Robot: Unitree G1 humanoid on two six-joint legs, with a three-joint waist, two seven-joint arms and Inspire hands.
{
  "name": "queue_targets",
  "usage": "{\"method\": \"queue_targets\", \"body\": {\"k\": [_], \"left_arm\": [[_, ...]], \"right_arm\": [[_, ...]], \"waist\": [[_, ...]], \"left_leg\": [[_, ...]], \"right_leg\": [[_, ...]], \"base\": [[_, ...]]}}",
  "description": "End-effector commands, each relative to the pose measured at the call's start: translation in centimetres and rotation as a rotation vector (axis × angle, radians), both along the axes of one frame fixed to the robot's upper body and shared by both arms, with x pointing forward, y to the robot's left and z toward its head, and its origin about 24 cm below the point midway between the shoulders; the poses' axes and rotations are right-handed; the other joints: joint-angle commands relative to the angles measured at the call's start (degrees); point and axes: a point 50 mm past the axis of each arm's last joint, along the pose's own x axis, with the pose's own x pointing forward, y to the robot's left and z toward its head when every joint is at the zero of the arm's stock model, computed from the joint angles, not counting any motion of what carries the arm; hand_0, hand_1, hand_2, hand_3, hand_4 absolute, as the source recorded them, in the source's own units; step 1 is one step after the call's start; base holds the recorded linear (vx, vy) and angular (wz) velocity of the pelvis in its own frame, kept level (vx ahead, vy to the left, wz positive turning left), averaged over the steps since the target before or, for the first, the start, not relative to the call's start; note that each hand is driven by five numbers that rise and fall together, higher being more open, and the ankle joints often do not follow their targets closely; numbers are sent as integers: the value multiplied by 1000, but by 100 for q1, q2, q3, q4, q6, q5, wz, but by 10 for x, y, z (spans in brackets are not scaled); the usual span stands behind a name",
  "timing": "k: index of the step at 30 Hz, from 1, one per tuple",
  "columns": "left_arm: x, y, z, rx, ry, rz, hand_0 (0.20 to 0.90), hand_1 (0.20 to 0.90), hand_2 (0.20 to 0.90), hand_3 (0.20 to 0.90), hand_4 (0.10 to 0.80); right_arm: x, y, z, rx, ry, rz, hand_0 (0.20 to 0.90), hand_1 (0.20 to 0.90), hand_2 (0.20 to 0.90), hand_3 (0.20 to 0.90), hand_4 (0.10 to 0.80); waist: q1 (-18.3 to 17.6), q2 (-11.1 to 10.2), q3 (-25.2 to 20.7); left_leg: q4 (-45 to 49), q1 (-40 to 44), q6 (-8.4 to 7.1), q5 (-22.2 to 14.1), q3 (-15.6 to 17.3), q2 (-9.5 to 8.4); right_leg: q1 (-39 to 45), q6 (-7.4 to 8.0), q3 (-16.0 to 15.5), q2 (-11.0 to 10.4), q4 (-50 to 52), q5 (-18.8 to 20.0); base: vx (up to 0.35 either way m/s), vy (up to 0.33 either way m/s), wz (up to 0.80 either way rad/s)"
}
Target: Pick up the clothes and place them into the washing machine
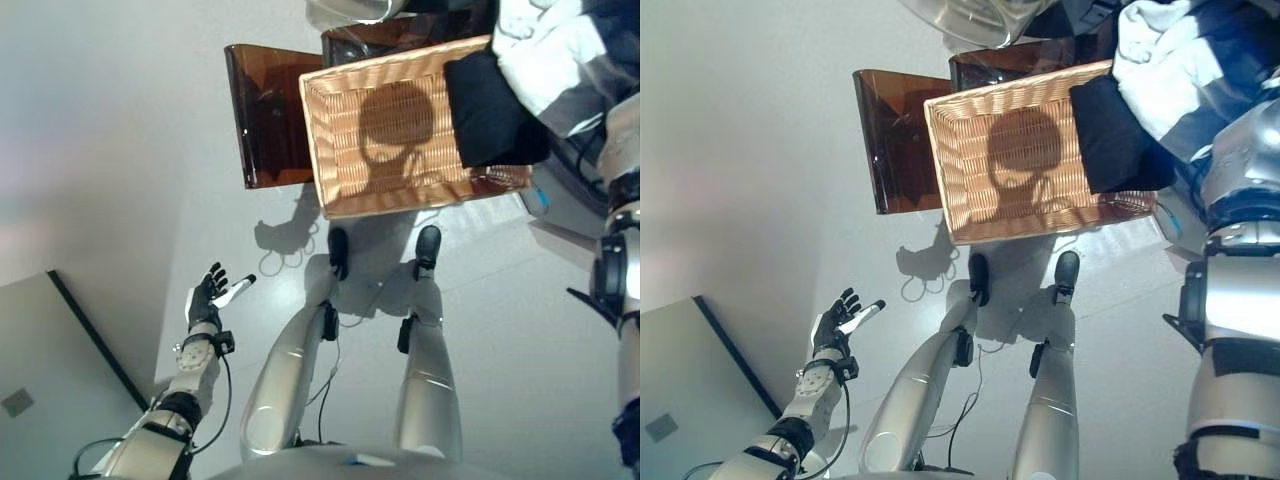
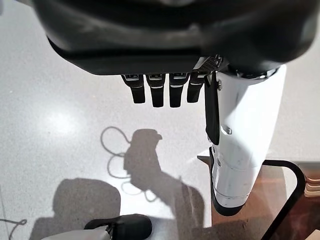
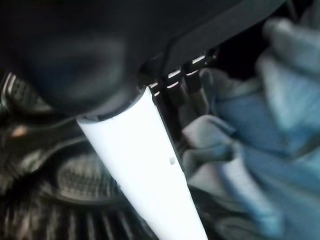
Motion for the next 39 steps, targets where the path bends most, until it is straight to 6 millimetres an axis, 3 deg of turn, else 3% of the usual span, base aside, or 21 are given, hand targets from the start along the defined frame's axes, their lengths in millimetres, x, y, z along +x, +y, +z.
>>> {"method": "queue_targets", "body": {"k": [1, 12, 27, 33, 39], "left_arm": [[-32, 38, -12, 79, 85, 118, 900, 900, 900, 900, 800], [-33, 39, -11, 83, 75, 123, 900, 900, 900, 900, 800], [-31, 38, -12, 85, 80, 123, 900, 900, 900, 900, 800], [-30, 43, -10, 101, 79, 144, 900, 900, 900, 900, 800], [-33, 47, -10, 111, 83, 152, 900, 900, 900, 900, 800]], "right_arm": [[-12, 5, 26, -317, -14, -41, 900, 900, 900, 900, 800], [7, 54, -24, -565, 128, 130, 900, 900, 900, 900, 800], [19, 119, -46, -759, 157, 367, 900, 900, 900, 900, 800], [28, 116, -44, -1178, 402, 79, 900, 900, 900, 900, 800], [29, 87, -29, -1430, 584, -253, 900, 900, 900, 900, 800]], "waist": [[306, 348, -265], [276, 235, -236], [276, 93, -257], [269, 70, -281], [329, 112, -253]], "left_leg": [[-1007, 459, -770, 313, -255, 246], [-1007, 503, -774, 318, -230, 224], [-1007, 574, -773, 306, -187, 240], [-1007, 556, -763, 286, -195, 244], [-1007, 549, -772, 279, -240, 244]], "right_leg": [[248, -98, -225, 449, 346, -625], [407, -95, -239, 433, 179, -551], [488, -101, -233, 439, 132, -505], [477, -108, -246, 441, 118, -507], [473, -107, -254, 447, 75, -484]], "base": [[-8, 18, -4], [0, 1, 0], [0, 0, 0], [0, 2, -4], [0, 0, 0]]}}
